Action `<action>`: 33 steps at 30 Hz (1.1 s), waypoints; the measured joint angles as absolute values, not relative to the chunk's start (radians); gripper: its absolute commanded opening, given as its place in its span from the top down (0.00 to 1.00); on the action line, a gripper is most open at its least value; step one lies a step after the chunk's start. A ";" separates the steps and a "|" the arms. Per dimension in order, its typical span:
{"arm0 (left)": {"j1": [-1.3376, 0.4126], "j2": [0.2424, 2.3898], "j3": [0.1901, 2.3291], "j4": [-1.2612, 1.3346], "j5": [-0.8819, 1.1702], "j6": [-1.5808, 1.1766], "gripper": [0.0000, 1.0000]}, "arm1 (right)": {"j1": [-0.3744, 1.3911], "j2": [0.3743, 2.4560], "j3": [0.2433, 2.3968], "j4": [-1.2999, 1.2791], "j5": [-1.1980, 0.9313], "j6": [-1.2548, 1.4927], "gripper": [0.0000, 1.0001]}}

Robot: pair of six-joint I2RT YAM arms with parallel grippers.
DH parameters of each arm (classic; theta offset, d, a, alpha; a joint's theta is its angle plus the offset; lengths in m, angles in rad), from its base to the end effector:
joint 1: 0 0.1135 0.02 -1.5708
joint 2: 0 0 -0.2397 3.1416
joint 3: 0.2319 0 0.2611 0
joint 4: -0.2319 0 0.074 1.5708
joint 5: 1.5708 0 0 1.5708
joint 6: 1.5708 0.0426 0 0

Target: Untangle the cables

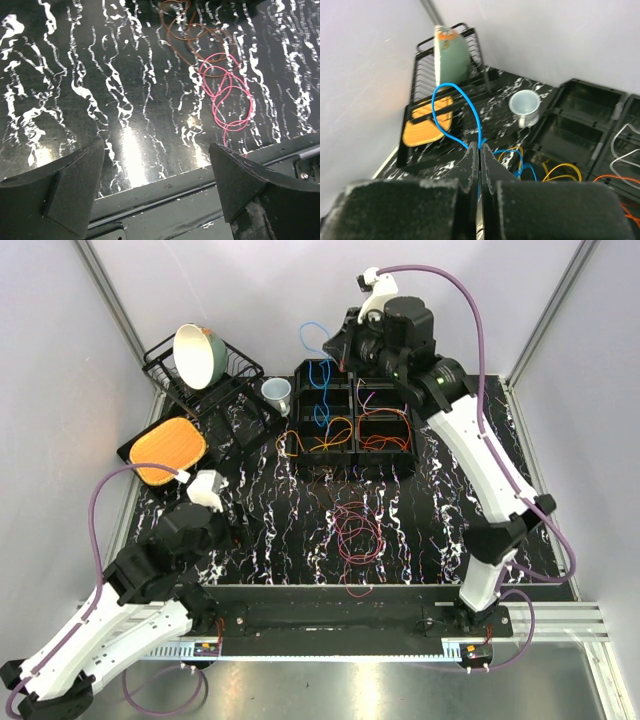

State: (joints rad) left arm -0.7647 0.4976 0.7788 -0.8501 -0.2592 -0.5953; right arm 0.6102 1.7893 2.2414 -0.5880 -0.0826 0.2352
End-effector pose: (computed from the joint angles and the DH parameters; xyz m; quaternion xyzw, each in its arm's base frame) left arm 0.1042 -0.0848 0.2940 0.0117 0.8719 -0.2113 0.4416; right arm 0.3174 0.2262 0.4967 -0.1670 0.7346 0.2978 0.5863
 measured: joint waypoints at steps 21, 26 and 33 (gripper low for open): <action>-0.674 0.503 0.779 -0.877 -0.286 -0.597 0.07 | 0.479 2.326 2.717 -0.558 0.004 0.203 1.00; -0.668 0.503 0.779 -0.883 -0.286 -0.600 0.07 | 0.477 2.360 2.707 -0.514 0.017 0.190 1.00; -0.656 0.503 0.779 -0.883 -0.286 -0.600 0.07 | 0.477 2.357 2.650 -0.392 0.041 0.176 1.00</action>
State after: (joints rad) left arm -0.6559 0.5034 0.7788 -0.8829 -0.2863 -0.6003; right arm 0.4774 2.3566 2.6503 -0.3923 0.0414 0.1764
